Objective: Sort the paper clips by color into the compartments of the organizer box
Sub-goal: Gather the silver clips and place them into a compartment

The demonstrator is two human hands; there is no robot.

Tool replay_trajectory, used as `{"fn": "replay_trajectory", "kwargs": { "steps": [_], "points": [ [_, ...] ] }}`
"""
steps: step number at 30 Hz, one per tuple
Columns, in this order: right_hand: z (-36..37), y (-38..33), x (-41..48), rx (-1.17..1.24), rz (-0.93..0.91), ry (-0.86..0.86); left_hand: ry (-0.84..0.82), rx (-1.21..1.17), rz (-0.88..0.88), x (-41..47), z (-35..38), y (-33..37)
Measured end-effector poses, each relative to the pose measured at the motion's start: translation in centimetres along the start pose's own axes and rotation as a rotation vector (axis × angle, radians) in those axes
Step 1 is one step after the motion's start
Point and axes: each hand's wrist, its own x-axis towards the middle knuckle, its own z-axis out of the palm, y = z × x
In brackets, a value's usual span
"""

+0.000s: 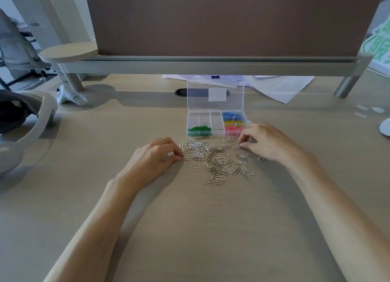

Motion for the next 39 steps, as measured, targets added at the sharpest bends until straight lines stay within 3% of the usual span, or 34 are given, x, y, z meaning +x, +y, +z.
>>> {"fn": "replay_trajectory", "kwargs": {
  "steps": [6, 10, 20, 23, 26, 33, 39],
  "points": [
    [-0.3, -1.1, -0.2, 0.06, -0.005, -0.109, 0.069, 0.203, 0.151, -0.1, 0.1, 0.6],
    [-0.5, -1.5, -0.3, 0.125, 0.053, -0.135, 0.107, 0.215, 0.119, -0.2, 0.3, 1.3],
    [-0.8, -2.0, -0.6, 0.288, 0.005, -0.122, 0.197, 0.012, -0.028, 0.3, 1.3, 3.7],
    [-0.9, -2.8, -1.0, 0.497, -0.022, -0.105, 0.187, -0.133, -0.129, 0.7, 2.0, 4.4],
    [-1.1, -3.7, -1.1, 0.71, -0.054, -0.109, 0.131, -0.191, -0.091, 0.8, 2.3, 4.7],
    [-0.6, -5.3, -1.0, 0.678, -0.105, -0.238, 0.08, -0.211, 0.001, 0.7, 2.1, 4.9],
    [-0.7, -5.6, -0.9, 0.648, -0.095, -0.227, 0.101, -0.212, -0.003, 0.7, 2.2, 4.9]
  ]
}}
